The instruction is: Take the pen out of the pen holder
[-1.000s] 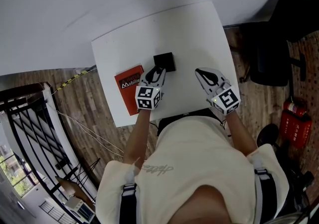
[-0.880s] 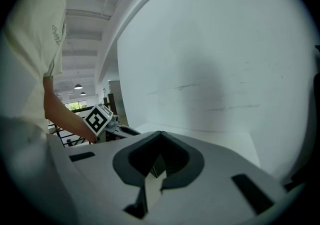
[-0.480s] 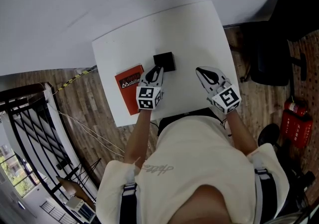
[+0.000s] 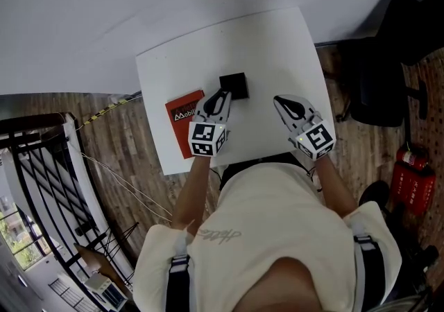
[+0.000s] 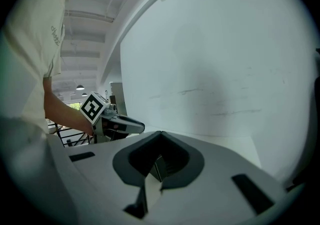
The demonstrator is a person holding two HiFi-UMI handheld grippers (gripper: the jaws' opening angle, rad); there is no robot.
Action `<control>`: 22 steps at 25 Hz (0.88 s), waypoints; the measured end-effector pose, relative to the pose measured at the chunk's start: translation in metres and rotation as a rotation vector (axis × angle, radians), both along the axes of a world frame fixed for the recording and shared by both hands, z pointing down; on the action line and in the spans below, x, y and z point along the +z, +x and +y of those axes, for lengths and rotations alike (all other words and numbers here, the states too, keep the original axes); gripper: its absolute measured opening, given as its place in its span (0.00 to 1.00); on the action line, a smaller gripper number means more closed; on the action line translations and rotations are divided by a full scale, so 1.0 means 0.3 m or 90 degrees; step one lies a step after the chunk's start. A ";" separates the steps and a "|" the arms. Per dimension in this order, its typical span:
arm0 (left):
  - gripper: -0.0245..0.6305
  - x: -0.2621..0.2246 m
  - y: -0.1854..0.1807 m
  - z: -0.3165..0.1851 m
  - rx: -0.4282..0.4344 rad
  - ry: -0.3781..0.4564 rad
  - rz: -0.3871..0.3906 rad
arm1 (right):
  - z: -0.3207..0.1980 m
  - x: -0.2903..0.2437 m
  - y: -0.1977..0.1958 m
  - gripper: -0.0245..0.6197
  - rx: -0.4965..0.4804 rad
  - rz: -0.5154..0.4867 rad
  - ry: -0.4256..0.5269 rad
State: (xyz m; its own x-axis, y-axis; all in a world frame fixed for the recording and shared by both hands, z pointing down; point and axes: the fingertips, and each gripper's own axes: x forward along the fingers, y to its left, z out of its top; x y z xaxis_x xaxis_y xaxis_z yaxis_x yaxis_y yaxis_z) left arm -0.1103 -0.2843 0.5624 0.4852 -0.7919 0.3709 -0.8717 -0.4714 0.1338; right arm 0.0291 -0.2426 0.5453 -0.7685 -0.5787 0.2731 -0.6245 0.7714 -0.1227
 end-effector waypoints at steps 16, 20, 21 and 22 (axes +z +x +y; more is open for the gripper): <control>0.17 -0.198 -0.061 0.125 -0.021 0.063 0.019 | 0.050 -0.070 -0.035 0.05 -0.015 -0.009 0.036; 0.17 -0.217 -0.094 0.166 -0.032 0.067 0.023 | 0.059 -0.080 -0.055 0.05 -0.024 -0.008 0.047; 0.17 -0.222 -0.102 0.177 -0.035 0.068 0.024 | 0.062 -0.088 -0.061 0.05 -0.024 -0.008 0.048; 0.17 -0.226 -0.110 0.188 -0.038 0.069 0.024 | 0.064 -0.096 -0.066 0.05 -0.024 -0.008 0.049</control>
